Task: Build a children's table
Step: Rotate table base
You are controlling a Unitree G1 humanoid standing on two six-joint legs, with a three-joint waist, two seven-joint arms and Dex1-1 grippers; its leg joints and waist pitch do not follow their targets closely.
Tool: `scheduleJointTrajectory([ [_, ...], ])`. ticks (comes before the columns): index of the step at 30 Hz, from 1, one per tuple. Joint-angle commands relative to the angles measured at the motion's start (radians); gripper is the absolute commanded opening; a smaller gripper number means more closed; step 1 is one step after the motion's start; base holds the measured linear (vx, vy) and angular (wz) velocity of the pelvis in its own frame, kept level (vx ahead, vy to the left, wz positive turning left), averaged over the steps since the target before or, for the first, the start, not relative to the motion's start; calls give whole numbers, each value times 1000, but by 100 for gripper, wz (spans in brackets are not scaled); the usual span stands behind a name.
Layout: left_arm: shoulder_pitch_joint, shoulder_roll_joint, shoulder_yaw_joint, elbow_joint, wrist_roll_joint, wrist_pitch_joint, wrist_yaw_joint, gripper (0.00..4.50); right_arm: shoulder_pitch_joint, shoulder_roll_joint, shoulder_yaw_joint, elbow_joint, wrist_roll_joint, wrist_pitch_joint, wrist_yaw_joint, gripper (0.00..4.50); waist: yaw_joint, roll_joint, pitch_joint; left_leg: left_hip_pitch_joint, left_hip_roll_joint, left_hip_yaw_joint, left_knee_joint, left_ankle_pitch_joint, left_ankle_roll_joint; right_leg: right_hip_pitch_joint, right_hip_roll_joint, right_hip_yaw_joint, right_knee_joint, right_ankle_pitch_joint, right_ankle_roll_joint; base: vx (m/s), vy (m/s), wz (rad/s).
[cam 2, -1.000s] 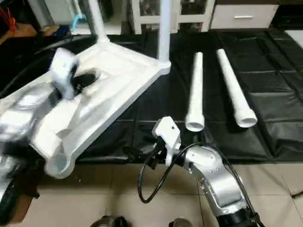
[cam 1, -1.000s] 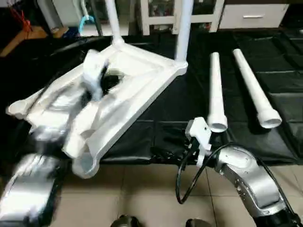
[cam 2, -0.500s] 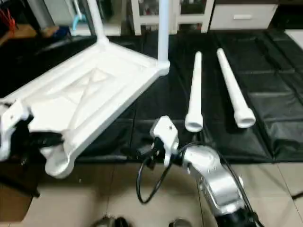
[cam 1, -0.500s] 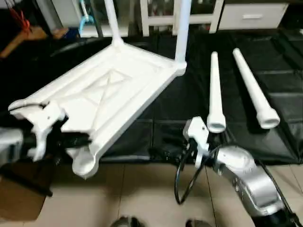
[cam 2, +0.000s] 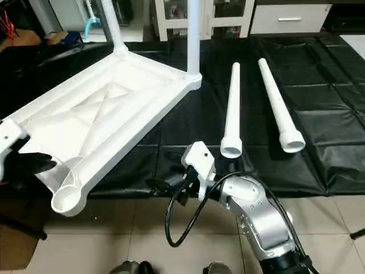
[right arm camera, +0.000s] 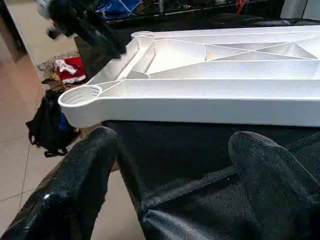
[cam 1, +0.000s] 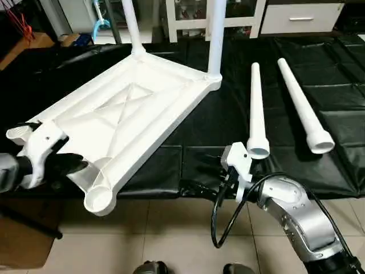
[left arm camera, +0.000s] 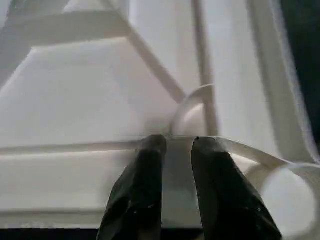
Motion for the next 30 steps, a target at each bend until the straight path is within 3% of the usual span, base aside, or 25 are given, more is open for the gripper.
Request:
scheduleJointTrajectory([
  [1,-9,-9,-47,38,48,3,19,112,1,-3,2,-14,4,5,2,390,-6,11,-63,31,38,-23,-87,-315,-18,33,-37,32,-68,-166,-190,0,0,0],
  [8,-90,-105,-103,166,111,-56,78,112,2,-7,-3,-21,6,9,-2,390,-6,10,-61,33,38,-19,-83,-302,0,35,-37,32,-70,-137,-215,0,0,0],
  [12,-163,-165,-115,245,139,-123,134,112,1,-8,-5,-22,6,10,-2,390,0,11,-52,43,40,-18,-89,-395,-21,23,-36,33,-83,-264,-191,0,0,0],
  [13,-190,-188,-124,268,149,-150,149,112,0,-8,-5,-22,6,11,-3,390,4,8,-53,56,42,-16,-86,-422,-30,15,-38,38,-92,-300,-180,0,0,0],
  [17,-253,-260,-151,311,162,-197,158,112,-1,-10,-6,-25,6,12,-4,390,7,11,-49,41,45,-24,-95,-427,-44,23,-44,38,-90,-351,-154,0,0,0],
  [23,-367,-420,-199,447,209,-322,216,112,0,-12,-9,-28,5,13,-8,390,10,3,-53,41,43,-19,-89,-402,-31,22,-44,41,-98,-326,-156,0,0,0],
  [24,-386,-450,-201,472,209,-345,228,112,0,-14,-10,-27,5,12,-8,390,11,-4,-56,34,43,-20,-88,-371,-22,31,-47,40,-94,-304,-161,0,0,0],
  [25,-405,-483,-203,497,214,-374,249,112,0,-14,-11,-27,5,12,-8,390,12,-2,-58,27,43,-22,-88,-338,-14,35,-48,38,-88,-276,-167,0,0,0],
  [26,-421,-512,-202,517,214,-402,263,112,0,-13,-10,-27,4,12,-9,390,10,-3,-57,25,41,-20,-87,-329,-7,35,-45,37,-91,-269,-167,0,0,0],
  [27,-436,-540,-197,536,212,-425,281,112,-1,-13,-11,-28,4,12,-10,390,14,-4,-60,33,43,-17,-82,-323,2,30,-45,39,-94,-258,-171,0,0,0],
  [29,-454,-573,-191,563,213,-461,308,112,-2,-13,-10,-28,4,13,-11,390,19,-4,-66,28,46,-18,-79,-270,17,36,-46,38,-84,-184,-195,0,0,0],
  [30,-466,-586,-189,582,219,-483,326,112,-3,-12,-10,-29,4,14,-12,390,20,-6,-69,20,44,-19,-75,-225,34,42,-45,34,-77,-121,-206,0,0,0],
])
